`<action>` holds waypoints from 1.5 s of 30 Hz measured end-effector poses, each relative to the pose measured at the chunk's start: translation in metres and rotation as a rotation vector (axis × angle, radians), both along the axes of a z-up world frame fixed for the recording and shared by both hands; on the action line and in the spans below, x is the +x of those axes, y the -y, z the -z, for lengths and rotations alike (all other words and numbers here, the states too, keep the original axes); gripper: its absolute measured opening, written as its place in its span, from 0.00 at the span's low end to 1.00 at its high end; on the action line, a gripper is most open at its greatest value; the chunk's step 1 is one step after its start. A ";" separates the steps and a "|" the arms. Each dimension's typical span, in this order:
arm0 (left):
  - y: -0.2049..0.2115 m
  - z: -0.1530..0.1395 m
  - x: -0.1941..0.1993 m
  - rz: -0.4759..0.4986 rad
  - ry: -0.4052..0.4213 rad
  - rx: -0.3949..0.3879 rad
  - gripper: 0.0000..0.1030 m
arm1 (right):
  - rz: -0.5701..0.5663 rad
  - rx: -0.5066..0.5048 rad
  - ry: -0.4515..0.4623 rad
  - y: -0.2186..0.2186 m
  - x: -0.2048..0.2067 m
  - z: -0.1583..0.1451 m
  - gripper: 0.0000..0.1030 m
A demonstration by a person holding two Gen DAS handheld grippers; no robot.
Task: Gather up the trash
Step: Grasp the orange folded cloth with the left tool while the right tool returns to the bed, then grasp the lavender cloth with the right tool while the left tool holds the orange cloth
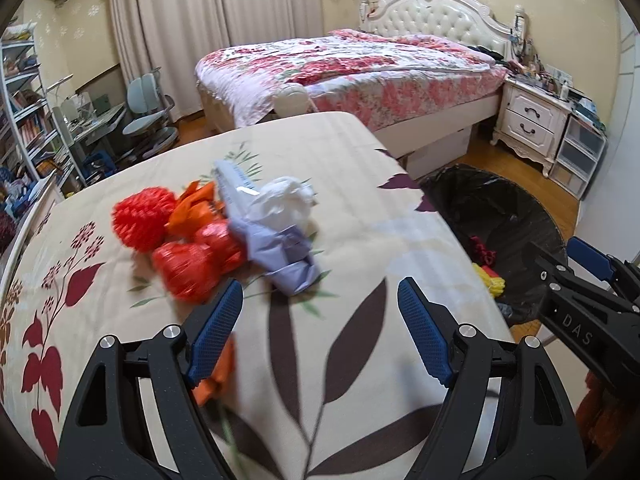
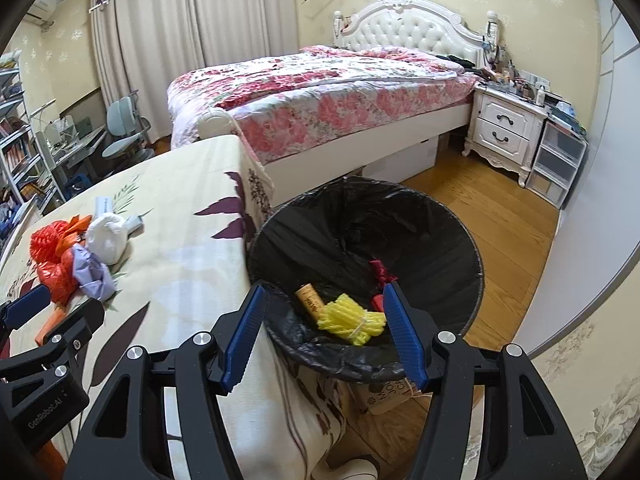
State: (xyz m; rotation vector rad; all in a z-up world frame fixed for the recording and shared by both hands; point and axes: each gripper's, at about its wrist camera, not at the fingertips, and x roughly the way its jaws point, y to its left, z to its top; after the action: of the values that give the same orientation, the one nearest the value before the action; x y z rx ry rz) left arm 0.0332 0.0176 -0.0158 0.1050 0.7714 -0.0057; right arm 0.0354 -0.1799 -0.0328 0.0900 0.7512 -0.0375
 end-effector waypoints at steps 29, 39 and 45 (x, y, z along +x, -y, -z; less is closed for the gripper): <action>-0.093 0.028 -0.029 -0.094 -0.092 -0.092 0.18 | -0.251 -0.014 -0.017 -0.098 -0.010 0.001 0.58; -0.139 0.023 -0.027 -0.191 -0.081 -0.105 0.18 | -0.358 -0.002 -0.037 -0.144 0.007 0.003 0.58; -0.157 0.019 -0.022 -0.232 -0.066 -0.102 0.18 | -0.378 0.001 -0.050 -0.159 0.021 0.002 0.58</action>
State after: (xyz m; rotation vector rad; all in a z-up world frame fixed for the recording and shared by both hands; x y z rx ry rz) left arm 0.0113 0.1748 -0.0344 -0.0817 0.8444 0.1721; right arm 0.0562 -0.0205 -0.0347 -0.0531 0.8077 0.3213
